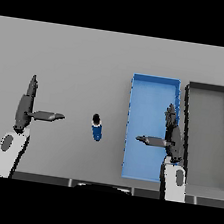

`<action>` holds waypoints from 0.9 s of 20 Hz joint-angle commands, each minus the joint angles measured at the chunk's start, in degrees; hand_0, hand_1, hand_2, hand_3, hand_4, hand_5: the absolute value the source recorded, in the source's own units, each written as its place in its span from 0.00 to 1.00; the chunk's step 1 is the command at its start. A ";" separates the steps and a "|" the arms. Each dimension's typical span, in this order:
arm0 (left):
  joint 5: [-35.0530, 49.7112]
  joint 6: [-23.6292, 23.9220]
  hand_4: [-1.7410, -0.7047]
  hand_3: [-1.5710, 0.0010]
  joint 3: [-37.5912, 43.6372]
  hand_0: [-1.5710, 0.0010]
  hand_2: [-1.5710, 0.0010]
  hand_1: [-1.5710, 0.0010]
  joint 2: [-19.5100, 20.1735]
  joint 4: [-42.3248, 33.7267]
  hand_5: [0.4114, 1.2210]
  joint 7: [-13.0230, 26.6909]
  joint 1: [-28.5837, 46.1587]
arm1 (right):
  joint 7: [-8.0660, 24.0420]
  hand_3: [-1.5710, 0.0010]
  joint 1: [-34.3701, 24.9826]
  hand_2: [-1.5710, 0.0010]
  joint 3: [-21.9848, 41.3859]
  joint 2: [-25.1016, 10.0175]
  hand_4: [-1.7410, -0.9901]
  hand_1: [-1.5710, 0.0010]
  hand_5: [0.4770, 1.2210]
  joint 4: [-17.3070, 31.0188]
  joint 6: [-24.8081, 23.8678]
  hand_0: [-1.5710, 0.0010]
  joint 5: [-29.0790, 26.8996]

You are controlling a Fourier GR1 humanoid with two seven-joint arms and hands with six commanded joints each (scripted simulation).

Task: Pick up the blue pipe and place it into the blue bin.

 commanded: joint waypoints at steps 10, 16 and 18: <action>-1.95 -12.40 0.71 1.00 -4.47 1.00 1.00 1.00 7.76 -1.46 0.22 -7.28 4.25 | -4.97 1.00 4.53 1.00 3.16 -7.56 0.68 1.00 0.16 -5.19 4.34 1.00 5.02; 0.64 -17.71 0.69 1.00 -5.03 1.00 1.00 1.00 9.87 -3.51 0.23 -9.47 5.48 | -4.01 1.00 5.89 1.00 4.47 -8.03 0.70 1.00 0.15 -6.91 4.62 1.00 6.41; 0.02 -20.43 0.70 1.00 -6.90 1.00 1.00 1.00 10.86 -4.70 0.21 -9.26 4.99 | -3.79 1.00 5.91 1.00 4.43 -8.30 0.70 1.00 0.15 -7.15 4.55 1.00 6.64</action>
